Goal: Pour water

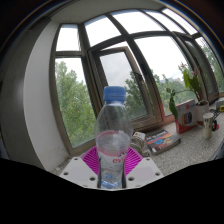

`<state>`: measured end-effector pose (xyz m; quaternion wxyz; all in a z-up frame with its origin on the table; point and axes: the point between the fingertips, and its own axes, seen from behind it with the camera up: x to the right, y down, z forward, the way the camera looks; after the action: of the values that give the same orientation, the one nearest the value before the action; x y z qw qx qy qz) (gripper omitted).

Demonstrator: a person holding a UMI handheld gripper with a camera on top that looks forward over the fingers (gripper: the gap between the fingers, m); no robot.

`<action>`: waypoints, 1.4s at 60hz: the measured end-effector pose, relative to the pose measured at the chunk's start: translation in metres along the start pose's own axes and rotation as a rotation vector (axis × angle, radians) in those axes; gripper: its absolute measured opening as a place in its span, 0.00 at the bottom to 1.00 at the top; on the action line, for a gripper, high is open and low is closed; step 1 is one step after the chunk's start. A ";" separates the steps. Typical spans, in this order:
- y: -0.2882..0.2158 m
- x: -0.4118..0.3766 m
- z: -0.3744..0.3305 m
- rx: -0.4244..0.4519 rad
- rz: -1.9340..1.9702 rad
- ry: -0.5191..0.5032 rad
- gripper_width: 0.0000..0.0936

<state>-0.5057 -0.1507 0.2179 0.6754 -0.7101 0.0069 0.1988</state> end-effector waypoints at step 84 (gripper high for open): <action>-0.344 0.390 0.023 0.295 0.955 -0.432 0.29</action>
<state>-0.0571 0.0027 0.4332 0.5885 -0.4687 0.2175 0.6218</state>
